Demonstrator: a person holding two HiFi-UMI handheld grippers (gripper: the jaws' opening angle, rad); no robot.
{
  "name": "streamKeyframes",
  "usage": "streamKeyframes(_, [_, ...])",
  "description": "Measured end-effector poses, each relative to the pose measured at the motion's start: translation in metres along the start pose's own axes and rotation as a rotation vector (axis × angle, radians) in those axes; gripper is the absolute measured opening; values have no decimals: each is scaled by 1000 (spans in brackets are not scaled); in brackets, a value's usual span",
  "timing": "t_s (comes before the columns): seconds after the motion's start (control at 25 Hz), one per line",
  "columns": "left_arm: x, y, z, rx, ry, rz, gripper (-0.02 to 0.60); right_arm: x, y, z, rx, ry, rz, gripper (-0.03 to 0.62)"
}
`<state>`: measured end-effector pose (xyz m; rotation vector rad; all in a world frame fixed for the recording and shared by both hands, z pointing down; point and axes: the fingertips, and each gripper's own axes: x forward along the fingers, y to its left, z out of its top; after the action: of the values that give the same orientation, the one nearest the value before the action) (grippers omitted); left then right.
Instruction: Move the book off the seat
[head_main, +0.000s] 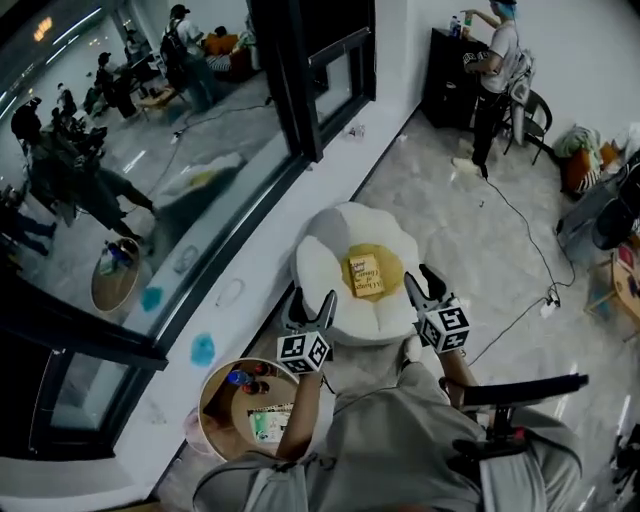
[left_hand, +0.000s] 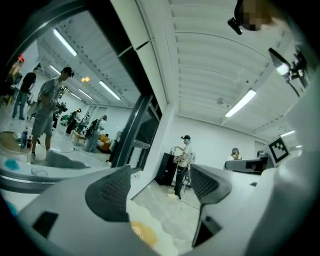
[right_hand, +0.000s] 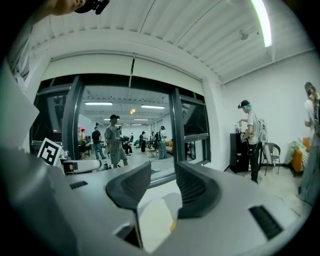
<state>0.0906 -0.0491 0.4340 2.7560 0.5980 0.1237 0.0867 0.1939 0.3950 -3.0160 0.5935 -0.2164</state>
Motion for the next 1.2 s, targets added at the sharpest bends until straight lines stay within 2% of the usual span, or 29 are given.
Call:
streamKeyframes(0.12, [23, -12, -4, -11, 11, 9, 379, 4, -24, -9, 19, 13, 12, 153])
streamKeyframes(0.28, [51, -12, -1, -43, 3, 91, 380, 31, -51, -13, 49, 23, 76, 153])
streamKeyframes(0.6, [99, -21, -6, -21, -11, 242, 379, 112, -91, -3, -1, -21, 287, 153])
streamKeyframes(0.8, [158, -43, 0, -16, -44, 327, 379, 169, -123, 10, -14, -32, 458, 153])
streamKeyframes(0.96, [184, -52, 0, -21, -49, 366, 379, 207, -126, 16, -17, -36, 562, 153])
streamKeyframes(1.08, [177, -48, -10, -44, -22, 387, 379, 208, -117, 15, -27, -24, 591, 153])
streamKeyframes(1.2, [185, -35, -20, -60, -3, 394, 379, 218, -121, 9, -37, -2, 581, 153])
